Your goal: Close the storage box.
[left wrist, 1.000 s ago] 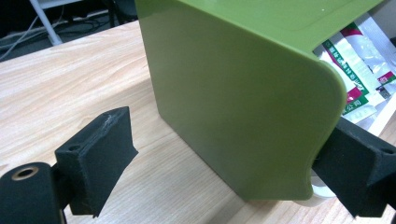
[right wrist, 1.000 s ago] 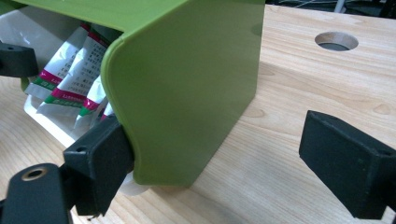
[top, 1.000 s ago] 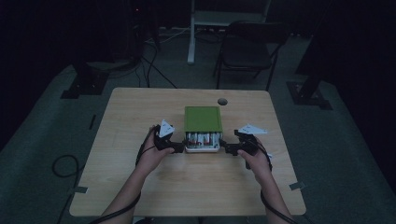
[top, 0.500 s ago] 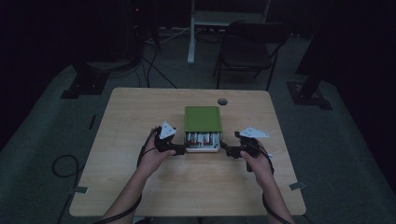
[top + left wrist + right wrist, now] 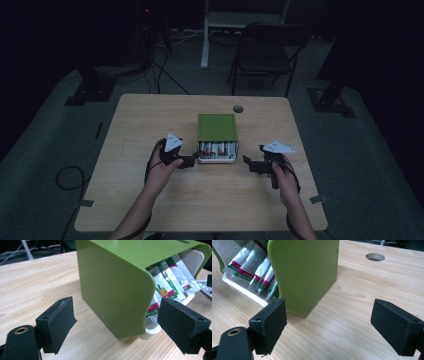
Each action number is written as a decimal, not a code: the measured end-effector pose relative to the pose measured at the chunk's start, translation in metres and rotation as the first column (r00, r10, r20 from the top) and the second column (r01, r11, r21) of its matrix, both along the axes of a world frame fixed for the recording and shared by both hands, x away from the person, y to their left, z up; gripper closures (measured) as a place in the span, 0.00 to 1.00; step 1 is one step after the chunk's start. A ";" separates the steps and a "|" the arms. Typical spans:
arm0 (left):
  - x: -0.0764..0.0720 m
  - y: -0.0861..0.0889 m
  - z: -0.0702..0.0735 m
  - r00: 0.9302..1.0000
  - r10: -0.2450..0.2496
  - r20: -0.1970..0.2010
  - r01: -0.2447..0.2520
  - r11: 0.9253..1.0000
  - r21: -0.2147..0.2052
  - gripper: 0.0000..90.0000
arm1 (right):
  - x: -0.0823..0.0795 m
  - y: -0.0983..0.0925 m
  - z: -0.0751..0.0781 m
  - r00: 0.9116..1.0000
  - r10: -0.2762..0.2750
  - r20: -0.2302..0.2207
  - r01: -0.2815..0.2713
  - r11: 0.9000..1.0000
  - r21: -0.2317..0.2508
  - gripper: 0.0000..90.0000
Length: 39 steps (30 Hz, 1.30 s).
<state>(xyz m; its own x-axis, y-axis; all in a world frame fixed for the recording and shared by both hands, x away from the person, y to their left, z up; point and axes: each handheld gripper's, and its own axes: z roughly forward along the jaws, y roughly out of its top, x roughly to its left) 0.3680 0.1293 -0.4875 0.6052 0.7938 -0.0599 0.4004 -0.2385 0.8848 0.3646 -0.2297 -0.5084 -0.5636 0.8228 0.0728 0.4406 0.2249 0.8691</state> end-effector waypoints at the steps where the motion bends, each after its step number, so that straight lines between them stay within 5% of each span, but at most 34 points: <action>1: -0.001 0.001 0.000 1.000 0.004 0.010 -0.004 1.000 -0.005 0.16 | -0.001 0.000 -0.001 1.000 -0.003 0.000 0.003 1.000 -0.001 0.14; 14: -0.008 0.024 -0.010 0.997 0.078 -0.027 -0.077 0.997 0.015 0.16 | -0.014 -0.011 -0.004 0.999 -0.046 -0.008 0.046 0.999 -0.025 0.14; 39: -0.030 0.068 -0.030 0.982 0.176 -0.061 -0.174 0.984 0.040 0.16 | -0.042 -0.013 -0.015 0.999 -0.018 -0.042 0.016 0.999 -0.040 0.14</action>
